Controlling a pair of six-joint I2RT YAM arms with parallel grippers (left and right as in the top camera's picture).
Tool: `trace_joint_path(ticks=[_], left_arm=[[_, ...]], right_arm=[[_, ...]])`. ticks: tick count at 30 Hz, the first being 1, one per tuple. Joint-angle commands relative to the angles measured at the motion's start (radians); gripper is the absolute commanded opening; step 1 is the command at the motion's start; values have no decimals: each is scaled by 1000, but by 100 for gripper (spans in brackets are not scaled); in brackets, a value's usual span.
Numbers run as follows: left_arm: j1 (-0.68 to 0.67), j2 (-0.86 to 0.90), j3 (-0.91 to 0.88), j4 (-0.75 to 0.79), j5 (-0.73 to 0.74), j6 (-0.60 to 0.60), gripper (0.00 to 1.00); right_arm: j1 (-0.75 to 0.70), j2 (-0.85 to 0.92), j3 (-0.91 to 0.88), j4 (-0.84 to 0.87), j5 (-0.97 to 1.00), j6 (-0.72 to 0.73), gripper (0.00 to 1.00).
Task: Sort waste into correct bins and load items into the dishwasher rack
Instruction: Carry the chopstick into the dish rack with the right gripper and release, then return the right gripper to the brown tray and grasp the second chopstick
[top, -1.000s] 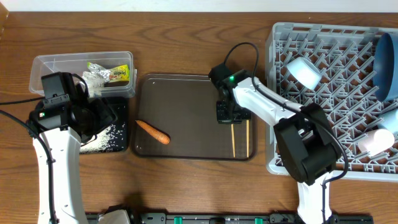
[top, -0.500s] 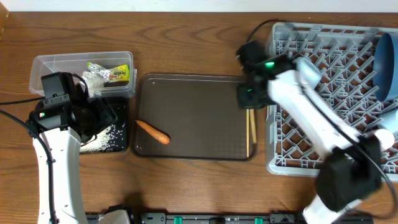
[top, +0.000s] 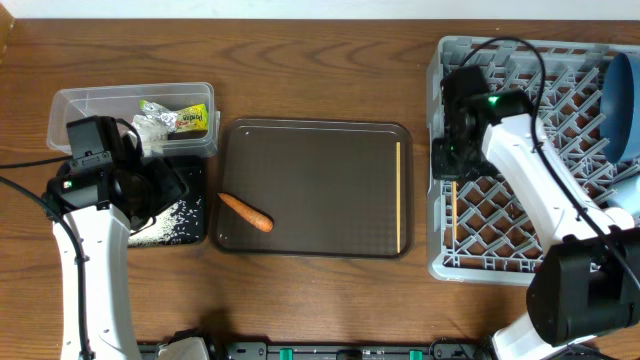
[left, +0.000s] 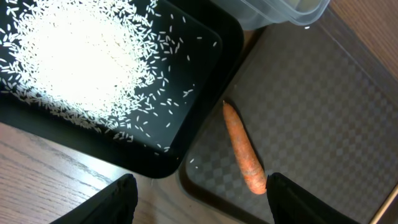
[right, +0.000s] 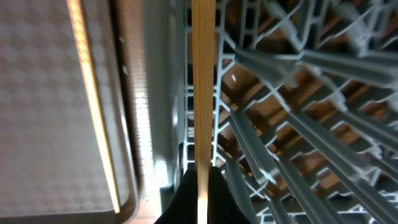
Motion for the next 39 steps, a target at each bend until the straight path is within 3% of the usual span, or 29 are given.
trace_joint_path(ticks=[1, 5, 7, 9, 10, 17, 25, 39], left_arm=[[4, 2, 7, -5, -2, -1, 69], [4, 2, 7, -5, -2, -1, 69], [4, 2, 7, -5, -2, -1, 69], [4, 2, 7, -5, -2, -1, 69], [4, 2, 7, -5, -2, -1, 69], [4, 2, 7, -10, -2, -1, 69], [4, 2, 7, -13, -2, -1, 69], [4, 2, 7, -12, -2, -1, 69]], right_arm=[[-11, 9, -61, 38, -27, -32, 1], [-10, 9, -97, 70, -37, -37, 3], [-10, 8, -96, 71, -37, -38, 17], [-10, 8, -87, 60, -37, -39, 44], [-10, 8, -80, 48, -37, -39, 47], [-5, -44, 8, 5, -33, -42, 47], [24, -107, 57, 108, -101, -110, 49], [220, 85, 29, 167, -161, -49, 49]])
